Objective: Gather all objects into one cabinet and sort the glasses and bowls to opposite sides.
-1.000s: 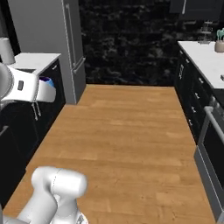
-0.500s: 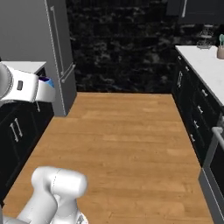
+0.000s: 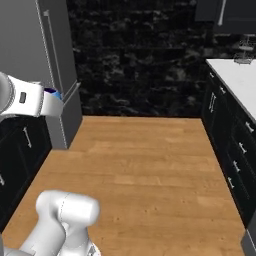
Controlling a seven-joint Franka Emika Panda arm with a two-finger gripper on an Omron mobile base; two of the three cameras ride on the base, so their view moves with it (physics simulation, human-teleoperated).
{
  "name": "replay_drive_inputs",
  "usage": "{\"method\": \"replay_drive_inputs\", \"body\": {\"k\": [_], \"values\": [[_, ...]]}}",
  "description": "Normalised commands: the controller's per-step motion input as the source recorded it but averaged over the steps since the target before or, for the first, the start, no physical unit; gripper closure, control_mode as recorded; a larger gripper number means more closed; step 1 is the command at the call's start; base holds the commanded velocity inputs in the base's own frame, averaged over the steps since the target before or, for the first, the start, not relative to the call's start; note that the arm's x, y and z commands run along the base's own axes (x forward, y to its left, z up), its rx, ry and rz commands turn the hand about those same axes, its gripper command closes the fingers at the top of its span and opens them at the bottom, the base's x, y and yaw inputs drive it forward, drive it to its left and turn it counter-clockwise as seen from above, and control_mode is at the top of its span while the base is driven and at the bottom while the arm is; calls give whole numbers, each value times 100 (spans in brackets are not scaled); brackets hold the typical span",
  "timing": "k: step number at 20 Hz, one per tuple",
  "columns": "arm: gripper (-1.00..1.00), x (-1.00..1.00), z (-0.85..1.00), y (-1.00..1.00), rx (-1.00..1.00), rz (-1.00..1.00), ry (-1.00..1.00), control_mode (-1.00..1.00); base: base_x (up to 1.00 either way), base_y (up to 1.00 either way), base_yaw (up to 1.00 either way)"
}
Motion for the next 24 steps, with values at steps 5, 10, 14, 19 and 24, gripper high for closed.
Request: {"method": "replay_drive_inputs", "body": {"k": [5, 10, 14, 19, 24], "values": [[100, 0, 0, 0, 0, 0, 0, 100, 100, 31, 0], [100, 0, 0, 0, 0, 0, 0, 100, 100, 33, -1], [100, 0, 0, 0, 0, 0, 0, 100, 100, 34, -1], [100, 0, 0, 0, 0, 0, 0, 100, 100, 26, -3], [100, 0, 0, 0, 0, 0, 0, 100, 100, 20, -6]]}}
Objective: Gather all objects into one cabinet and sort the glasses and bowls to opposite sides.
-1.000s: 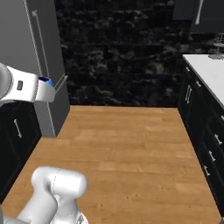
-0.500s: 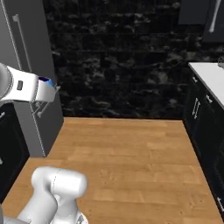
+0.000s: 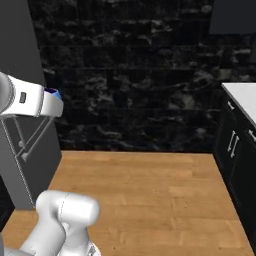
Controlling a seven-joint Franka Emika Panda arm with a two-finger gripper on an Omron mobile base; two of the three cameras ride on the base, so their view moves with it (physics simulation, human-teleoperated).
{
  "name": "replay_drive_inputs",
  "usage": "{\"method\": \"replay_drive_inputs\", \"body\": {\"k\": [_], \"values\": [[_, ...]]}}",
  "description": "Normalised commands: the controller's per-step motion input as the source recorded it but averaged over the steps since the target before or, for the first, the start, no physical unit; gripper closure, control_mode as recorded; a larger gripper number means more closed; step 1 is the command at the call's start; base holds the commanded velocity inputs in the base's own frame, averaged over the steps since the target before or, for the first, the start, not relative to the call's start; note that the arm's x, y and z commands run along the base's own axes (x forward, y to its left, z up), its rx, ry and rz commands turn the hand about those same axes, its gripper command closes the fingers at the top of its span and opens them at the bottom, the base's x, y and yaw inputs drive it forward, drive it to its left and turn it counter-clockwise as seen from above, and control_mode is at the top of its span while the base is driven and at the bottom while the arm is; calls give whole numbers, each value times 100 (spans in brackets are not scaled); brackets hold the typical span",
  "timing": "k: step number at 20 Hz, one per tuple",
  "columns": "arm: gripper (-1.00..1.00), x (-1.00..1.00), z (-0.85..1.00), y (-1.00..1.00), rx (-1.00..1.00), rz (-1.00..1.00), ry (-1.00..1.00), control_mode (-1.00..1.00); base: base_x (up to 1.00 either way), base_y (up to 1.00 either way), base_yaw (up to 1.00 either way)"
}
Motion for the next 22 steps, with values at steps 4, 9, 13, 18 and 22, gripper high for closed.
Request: {"method": "replay_drive_inputs", "body": {"k": [4, 9, 13, 18, 22], "values": [[100, 0, 0, 0, 0, 0, 0, 100, 100, 20, -8], [100, 0, 0, 0, 0, 0, 0, 100, 100, 12, -10], [100, 0, 0, 0, 0, 0, 0, 100, 100, 7, -13], [100, 0, 0, 0, 0, 0, 0, 100, 100, 4, -14], [100, 0, 0, 0, 0, 0, 0, 100, 100, 7, -16]]}}
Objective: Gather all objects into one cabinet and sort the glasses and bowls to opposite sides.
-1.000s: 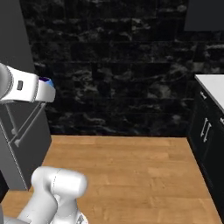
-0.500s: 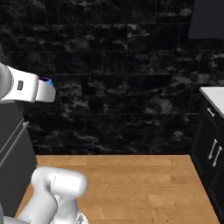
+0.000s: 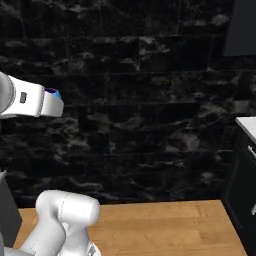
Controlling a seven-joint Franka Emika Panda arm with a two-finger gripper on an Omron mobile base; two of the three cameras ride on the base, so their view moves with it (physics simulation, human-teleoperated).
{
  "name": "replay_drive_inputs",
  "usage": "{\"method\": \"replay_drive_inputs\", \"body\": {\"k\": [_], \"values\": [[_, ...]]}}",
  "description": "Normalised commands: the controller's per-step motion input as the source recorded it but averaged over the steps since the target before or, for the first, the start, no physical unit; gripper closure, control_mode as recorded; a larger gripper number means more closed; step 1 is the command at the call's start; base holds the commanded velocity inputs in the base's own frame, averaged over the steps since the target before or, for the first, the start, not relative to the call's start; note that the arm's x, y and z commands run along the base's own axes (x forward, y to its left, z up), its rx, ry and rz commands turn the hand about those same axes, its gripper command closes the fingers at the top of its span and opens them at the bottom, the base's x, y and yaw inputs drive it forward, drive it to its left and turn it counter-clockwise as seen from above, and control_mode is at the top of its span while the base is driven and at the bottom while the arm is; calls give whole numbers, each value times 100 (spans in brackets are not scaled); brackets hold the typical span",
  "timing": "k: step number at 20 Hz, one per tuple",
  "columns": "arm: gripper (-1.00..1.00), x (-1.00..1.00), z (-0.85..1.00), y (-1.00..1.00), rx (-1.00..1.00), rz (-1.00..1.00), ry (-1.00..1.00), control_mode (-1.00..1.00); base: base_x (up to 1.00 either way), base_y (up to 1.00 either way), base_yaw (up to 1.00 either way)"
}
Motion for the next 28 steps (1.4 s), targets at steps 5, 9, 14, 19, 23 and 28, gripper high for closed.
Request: {"method": "replay_drive_inputs", "body": {"k": [5, 9, 14, 19, 23, 28], "values": [[100, 0, 0, 0, 0, 0, 0, 100, 100, 7, -27], [100, 0, 0, 0, 0, 0, 0, 100, 75, 1, -56], [100, 0, 0, 0, 0, 0, 0, 100, 47, 1, -69], [100, 0, 0, 0, 0, 0, 0, 100, 41, 5, -70], [100, 0, 0, 0, 0, 0, 0, 100, 48, 5, -67], [100, 0, 0, 0, 0, 0, 0, 100, 67, 5, -58]]}}
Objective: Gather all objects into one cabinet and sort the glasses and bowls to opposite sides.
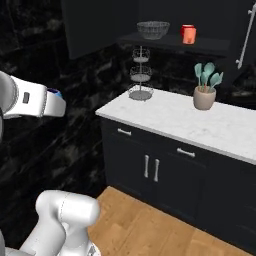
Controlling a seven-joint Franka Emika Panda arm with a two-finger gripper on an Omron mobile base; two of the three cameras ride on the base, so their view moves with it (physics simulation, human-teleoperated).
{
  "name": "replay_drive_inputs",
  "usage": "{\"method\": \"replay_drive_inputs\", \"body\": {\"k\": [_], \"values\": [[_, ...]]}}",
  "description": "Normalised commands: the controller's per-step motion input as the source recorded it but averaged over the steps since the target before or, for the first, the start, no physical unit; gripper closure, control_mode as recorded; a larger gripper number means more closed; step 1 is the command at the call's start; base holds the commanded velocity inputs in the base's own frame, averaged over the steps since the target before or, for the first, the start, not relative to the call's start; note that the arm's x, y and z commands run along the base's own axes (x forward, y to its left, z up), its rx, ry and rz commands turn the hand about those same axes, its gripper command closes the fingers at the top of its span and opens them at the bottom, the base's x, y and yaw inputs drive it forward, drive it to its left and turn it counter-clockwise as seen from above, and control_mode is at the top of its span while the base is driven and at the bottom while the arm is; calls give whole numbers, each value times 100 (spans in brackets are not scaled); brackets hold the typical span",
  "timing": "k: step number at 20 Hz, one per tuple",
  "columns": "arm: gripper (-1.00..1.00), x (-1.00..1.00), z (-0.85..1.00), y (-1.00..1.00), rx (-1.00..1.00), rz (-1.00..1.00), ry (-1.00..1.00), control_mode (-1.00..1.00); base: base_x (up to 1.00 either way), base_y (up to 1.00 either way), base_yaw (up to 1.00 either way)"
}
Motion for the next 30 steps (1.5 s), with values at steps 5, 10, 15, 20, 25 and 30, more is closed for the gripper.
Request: {"method": "replay_drive_inputs", "body": {"k": [5, 10, 15, 20, 25, 30], "values": [[100, 0, 0, 0, 0, 0, 0, 100, 75, 12, -49], [100, 0, 0, 0, 0, 0, 0, 100, 79, 17, -43], [100, 0, 0, 0, 0, 0, 0, 100, 69, 29, -33], [100, 0, 0, 0, 0, 0, 0, 100, 14, 36, -17], [100, 0, 0, 0, 0, 0, 0, 100, 45, 43, -12], [100, 0, 0, 0, 0, 0, 0, 100, 74, 21, -15]]}}
